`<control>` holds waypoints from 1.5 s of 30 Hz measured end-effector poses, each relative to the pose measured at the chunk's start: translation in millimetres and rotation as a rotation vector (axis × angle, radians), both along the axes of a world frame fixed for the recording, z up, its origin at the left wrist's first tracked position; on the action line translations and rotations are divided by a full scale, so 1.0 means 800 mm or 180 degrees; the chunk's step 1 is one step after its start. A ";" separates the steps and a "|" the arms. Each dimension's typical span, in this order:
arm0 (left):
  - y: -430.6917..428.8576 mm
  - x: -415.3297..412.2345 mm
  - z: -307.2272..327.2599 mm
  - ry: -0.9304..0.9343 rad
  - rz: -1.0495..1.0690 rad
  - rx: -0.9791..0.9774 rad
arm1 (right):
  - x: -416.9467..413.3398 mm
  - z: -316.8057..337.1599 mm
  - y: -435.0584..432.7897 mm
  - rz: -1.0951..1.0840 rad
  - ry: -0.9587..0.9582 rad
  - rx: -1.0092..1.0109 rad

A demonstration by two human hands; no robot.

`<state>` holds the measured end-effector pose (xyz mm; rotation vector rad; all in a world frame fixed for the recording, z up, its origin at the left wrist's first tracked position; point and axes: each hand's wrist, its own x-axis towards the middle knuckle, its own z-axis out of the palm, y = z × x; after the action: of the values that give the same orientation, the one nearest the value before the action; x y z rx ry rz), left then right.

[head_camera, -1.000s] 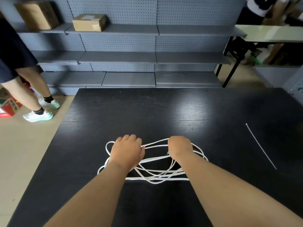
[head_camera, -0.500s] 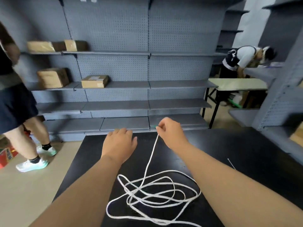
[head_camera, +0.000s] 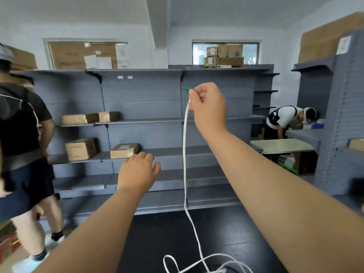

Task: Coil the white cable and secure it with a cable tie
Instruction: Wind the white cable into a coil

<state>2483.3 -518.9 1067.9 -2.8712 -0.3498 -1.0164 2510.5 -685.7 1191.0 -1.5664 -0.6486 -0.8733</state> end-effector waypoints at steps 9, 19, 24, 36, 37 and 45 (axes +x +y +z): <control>-0.029 0.018 0.041 -0.0450 -0.0800 -0.1231 | 0.025 -0.050 0.005 0.0280 0.0669 -0.0276; -0.086 0.032 0.038 0.1062 -0.2015 -0.4421 | 0.045 -0.087 -0.061 0.0978 0.1438 0.0310; -0.105 0.036 0.033 0.1262 -0.2183 -0.4374 | 0.056 -0.104 -0.107 0.0993 0.1255 0.0249; -0.172 0.060 0.059 0.0043 -0.1080 -0.0581 | 0.087 -0.095 -0.187 0.0302 0.1368 -0.1756; -0.179 0.058 0.061 -0.0007 -0.1042 -0.0316 | 0.087 -0.092 -0.189 -0.0030 0.1127 -0.2234; -0.213 0.035 0.128 -0.0129 -0.0398 0.0924 | 0.072 -0.045 -0.182 -0.1431 -0.0453 -0.2756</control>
<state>2511.6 -688.9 1170.1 -2.6405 -0.0207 -1.0481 2567.8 -831.1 1154.6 -2.5102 -0.8546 -1.1156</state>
